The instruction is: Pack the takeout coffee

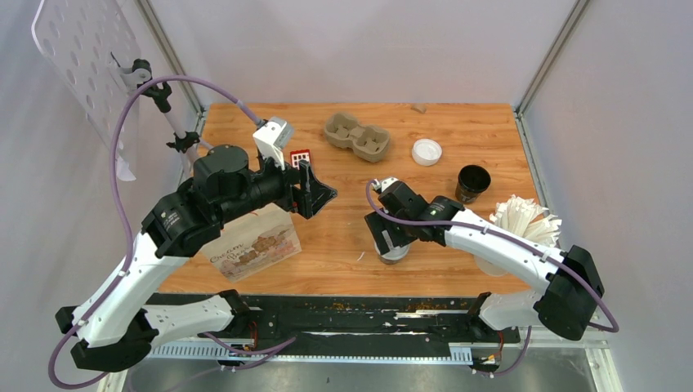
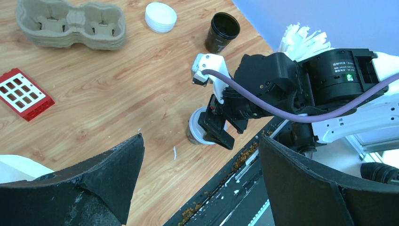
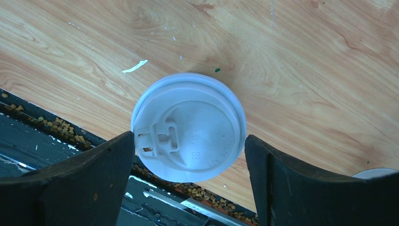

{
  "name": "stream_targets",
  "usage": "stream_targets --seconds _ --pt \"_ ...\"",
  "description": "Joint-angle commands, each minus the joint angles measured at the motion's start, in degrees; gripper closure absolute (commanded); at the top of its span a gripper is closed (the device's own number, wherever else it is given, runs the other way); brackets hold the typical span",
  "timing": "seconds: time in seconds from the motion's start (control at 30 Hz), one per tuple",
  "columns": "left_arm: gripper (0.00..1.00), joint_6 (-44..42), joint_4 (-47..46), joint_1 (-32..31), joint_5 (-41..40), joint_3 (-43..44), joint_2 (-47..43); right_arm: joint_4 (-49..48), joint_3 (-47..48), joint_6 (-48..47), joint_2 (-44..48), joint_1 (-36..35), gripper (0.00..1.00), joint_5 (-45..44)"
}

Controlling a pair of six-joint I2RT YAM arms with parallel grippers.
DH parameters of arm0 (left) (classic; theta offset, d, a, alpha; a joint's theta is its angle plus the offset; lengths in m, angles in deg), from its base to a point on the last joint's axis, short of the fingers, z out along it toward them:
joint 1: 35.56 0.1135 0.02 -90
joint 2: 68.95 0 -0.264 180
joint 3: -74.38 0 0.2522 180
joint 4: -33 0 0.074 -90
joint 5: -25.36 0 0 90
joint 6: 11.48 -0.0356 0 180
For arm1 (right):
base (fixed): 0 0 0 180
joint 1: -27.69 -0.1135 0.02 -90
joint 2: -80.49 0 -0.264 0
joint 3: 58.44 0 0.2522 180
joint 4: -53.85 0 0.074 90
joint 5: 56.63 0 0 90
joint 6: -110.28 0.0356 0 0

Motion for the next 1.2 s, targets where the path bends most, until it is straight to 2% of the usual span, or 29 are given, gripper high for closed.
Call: stream_targets --seconds 0.0,0.27,0.6,1.17 --pt "0.02 -1.05 -1.04 -0.12 -0.54 0.02 -0.68 -1.00 0.81 0.55 -0.88 -0.36 0.13 -1.51" --pt "0.02 -1.05 -1.04 -0.07 -0.45 0.08 -0.76 -1.40 0.55 0.57 -1.15 -0.36 0.18 -1.20" --pt "0.01 -1.40 -0.90 -0.08 -0.80 0.05 -0.89 -0.24 2.87 0.79 0.25 -0.43 0.06 0.87" --pt "0.01 -1.91 -0.78 -0.11 -0.83 0.00 -1.13 -0.57 1.71 0.12 -2.04 -0.71 0.09 -0.32"
